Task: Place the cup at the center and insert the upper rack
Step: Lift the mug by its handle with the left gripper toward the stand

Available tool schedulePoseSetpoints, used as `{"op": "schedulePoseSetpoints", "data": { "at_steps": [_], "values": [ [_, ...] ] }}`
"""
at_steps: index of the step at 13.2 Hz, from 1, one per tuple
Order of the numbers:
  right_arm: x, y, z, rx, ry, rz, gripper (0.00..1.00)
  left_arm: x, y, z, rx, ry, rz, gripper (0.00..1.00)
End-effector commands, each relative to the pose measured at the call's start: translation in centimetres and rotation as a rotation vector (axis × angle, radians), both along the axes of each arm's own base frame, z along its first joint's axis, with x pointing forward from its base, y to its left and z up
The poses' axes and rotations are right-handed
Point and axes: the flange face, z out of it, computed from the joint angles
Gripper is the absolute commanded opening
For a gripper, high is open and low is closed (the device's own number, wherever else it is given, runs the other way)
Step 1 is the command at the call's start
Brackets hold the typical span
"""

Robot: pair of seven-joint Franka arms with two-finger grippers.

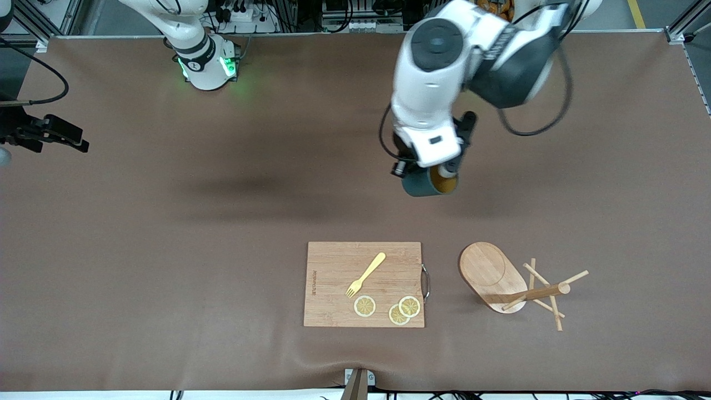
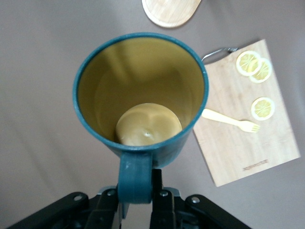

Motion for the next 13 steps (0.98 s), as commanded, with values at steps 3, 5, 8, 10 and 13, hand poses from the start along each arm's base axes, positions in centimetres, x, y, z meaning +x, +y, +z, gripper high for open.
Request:
{"op": "schedulePoseSetpoints", "data": {
  "at_steps": [3, 5, 8, 10, 13],
  "values": [
    [-0.5, 0.2, -0.1, -0.025, -0.031, -0.001, 1.0, 2.4, 6.9, 2.1, -0.102, 0.033, -0.043, 0.0],
    [-0.5, 0.7, -0.1, -0.024, -0.031, 0.01, 1.0, 3.9, 9.7, 2.3, -0.175, 0.052, -0.048, 0.0],
    [-0.6, 0.9, -0.1, -0.023, -0.027, 0.011, 1.0, 5.2, 12.3, 2.5, -0.261, 0.058, -0.09, 0.0],
    [-0.5, 0.9, -0.2, -0.023, -0.027, 0.011, 1.0, 5.9, 14.1, 2.4, -0.323, 0.075, -0.125, 0.0],
    [-0.5, 0.9, -0.2, -0.024, -0.027, 0.011, 1.0, 7.3, 18.2, 2.5, -0.449, 0.085, -0.158, 0.0]
  ]
}}
